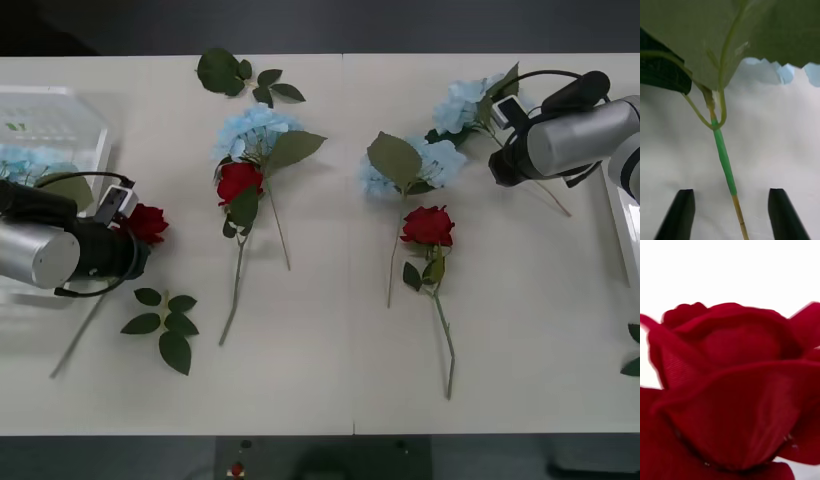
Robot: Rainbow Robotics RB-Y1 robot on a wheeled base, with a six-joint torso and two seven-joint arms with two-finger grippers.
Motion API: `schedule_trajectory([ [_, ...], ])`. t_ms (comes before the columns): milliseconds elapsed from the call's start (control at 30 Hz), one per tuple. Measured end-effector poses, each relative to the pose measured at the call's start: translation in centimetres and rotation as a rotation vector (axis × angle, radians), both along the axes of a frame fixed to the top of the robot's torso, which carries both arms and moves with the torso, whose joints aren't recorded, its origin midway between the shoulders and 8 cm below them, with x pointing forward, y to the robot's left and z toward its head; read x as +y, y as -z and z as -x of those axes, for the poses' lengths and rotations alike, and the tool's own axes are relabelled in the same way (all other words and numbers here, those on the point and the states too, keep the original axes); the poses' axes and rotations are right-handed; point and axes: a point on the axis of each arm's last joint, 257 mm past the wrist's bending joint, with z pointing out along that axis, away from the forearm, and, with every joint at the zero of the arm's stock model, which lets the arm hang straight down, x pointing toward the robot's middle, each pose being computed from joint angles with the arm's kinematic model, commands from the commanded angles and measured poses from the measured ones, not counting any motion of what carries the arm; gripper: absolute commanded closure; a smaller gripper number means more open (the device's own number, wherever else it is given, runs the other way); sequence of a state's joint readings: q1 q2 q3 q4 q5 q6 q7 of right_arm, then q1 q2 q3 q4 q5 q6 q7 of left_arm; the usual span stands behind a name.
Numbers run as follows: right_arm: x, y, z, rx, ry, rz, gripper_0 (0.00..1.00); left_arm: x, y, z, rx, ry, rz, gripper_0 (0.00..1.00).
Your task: Put the red flowers into the right box and the blue flowers into the left box
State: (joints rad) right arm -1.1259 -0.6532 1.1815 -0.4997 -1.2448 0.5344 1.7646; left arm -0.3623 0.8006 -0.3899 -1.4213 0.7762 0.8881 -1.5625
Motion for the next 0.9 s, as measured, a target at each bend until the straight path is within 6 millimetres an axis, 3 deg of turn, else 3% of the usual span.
schedule_trajectory([
  [100,-0.2,0.2,0.1,0.003,0.001,0.006,1.0,-2.2,-1.5,-0.3,-0.026,0.039,0.032,1.0],
  [233,-0.4,0.2,0.1,0.003,0.004,0.01,1.0,-5.7,-4.7,-0.2,-0.058,0.098,0.124,1.0],
  [567,-0.1,-0.4,0.6,0.042,0.065,-0.079,1.0,-10.7,-18.8,-1.1,-0.23,0.175,0.379,1.0],
  [667,1.3,-2.3,0.4,0.053,0.092,-0.193,1.0,-13.4,-22.0,-0.8,-0.255,0.199,0.53,1.0],
  [800,3.8,-7.0,0.3,0.055,0.046,-0.338,1.0,-16.7,-26.1,-0.7,-0.291,0.23,0.712,1.0],
  [900,4.8,-10.3,1.3,0.069,-0.073,-0.379,1.0,-19.1,-28.4,-0.4,-0.296,0.259,0.816,1.0],
])
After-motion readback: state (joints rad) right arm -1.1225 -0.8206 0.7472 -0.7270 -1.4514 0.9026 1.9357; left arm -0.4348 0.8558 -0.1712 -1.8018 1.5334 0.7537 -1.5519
